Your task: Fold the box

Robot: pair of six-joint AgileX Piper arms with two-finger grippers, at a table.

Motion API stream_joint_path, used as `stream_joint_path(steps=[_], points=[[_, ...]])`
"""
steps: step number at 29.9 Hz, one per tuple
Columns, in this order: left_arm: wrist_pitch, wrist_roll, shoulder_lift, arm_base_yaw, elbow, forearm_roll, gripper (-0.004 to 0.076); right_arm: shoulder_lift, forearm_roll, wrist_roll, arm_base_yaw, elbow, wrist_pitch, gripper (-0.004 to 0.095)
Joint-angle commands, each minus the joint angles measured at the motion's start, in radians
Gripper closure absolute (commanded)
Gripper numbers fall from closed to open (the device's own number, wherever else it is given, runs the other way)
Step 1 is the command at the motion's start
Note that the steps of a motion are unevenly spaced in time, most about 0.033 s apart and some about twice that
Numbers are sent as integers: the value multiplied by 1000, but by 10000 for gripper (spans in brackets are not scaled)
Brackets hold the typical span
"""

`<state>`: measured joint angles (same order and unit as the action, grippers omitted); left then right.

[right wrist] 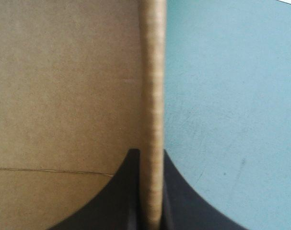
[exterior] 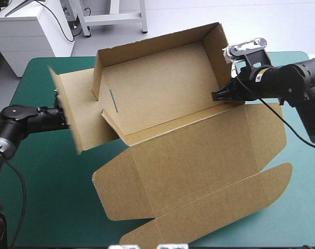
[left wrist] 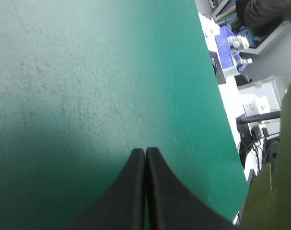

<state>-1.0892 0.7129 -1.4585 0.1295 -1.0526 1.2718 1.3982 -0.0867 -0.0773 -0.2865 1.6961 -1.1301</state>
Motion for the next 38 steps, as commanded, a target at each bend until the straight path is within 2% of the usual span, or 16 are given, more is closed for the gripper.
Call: stream_joint_path(steps=[1, 4, 14, 22, 25, 30, 32, 35, 38], points=[[3, -12, 78, -48, -22, 64, 732, 1, 66, 26, 0, 30, 76, 926], [39, -23, 116, -70, -22, 77, 732, 22, 125, 54, 0, 30, 76, 926], [52, -27, 153, -103, -22, 99, 732, 41, 115, 57, 0, 30, 83, 926], [34, -26, 153, -103, -22, 202, 722, 41, 125, 57, 0, 30, 79, 926], [28, -23, 153, -101, -22, 193, 647, 41, 123, 57, 0, 30, 77, 926], [7, 27, 153, -101, -22, 218, 391, 42, 123, 57, 0, 30, 64, 926], [-7, 27, 153, -101, -22, 256, 321, 48, 127, 57, 0, 28, 50, 926], [-23, 27, 153, -101, -22, 308, 281, 58, 127, 57, 0, 28, 34, 926], [-25, 27, 153, -101, -22, 313, 281, 67, 127, 57, 0, 28, 36, 926]])
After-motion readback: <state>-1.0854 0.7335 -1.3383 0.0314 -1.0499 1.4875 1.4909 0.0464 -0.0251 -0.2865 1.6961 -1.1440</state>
